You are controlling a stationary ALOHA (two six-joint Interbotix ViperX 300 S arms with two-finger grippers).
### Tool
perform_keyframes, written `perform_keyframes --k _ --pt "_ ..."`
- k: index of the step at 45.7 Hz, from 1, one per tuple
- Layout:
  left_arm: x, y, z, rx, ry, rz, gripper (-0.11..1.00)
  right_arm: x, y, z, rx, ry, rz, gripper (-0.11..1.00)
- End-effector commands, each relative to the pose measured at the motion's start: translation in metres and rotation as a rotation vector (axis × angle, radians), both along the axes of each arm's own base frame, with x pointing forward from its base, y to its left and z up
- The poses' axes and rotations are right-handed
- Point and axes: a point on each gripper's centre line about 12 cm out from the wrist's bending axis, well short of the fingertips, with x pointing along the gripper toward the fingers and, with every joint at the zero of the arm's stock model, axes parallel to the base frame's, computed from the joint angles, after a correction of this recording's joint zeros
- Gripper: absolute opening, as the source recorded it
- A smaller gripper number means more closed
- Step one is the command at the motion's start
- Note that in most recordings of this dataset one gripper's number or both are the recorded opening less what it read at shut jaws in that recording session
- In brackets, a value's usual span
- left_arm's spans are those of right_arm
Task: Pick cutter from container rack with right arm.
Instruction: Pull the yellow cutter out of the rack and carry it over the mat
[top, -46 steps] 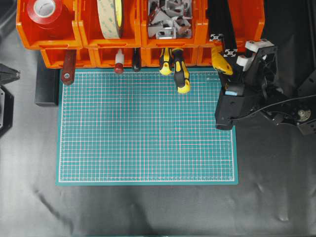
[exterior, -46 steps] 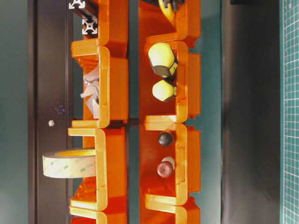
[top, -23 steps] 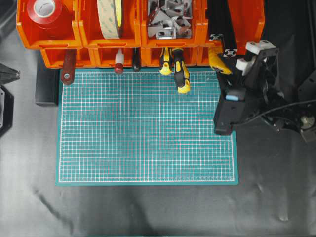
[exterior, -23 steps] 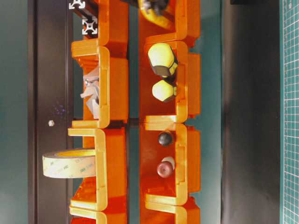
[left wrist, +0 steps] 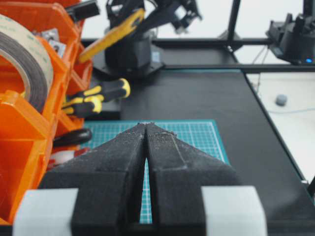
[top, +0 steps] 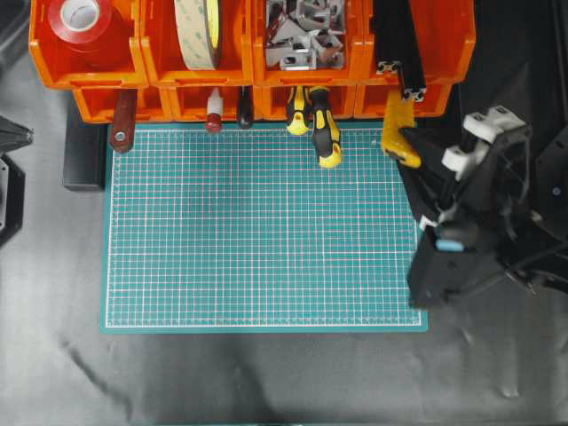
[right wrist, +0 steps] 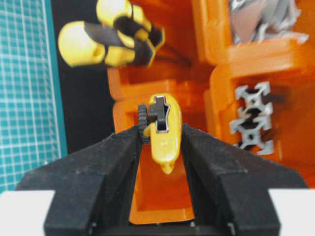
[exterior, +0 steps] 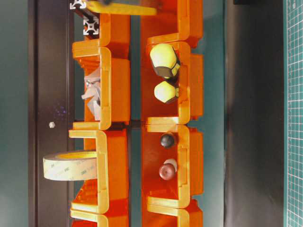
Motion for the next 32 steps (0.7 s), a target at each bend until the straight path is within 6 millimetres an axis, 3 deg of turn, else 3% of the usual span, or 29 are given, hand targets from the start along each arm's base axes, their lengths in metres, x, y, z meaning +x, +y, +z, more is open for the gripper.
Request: perform_keyframes --k 1,9,15,22,32 --pt "0.000 0.000 0.007 -0.004 -0.011 -0.002 0.00 0.002 0.018 0.030 0.028 -0.063 0.044 0.28" --pt "-0.006 0.000 0.017 -0.023 -0.056 -0.002 0.00 0.013 0.058 0.067 0.027 -0.120 0.167 0.28" --pt "-0.010 0.000 0.020 -0.044 -0.058 0.000 0.00 0.030 0.083 0.073 0.041 -0.143 0.242 0.28" --pt "-0.009 0.000 0.015 -0.059 -0.031 0.000 0.00 0.056 0.112 0.049 0.070 -0.128 0.378 0.27" --pt "-0.009 0.000 0.016 -0.062 -0.033 0.000 0.00 0.084 0.119 -0.010 0.076 -0.040 0.501 0.27"
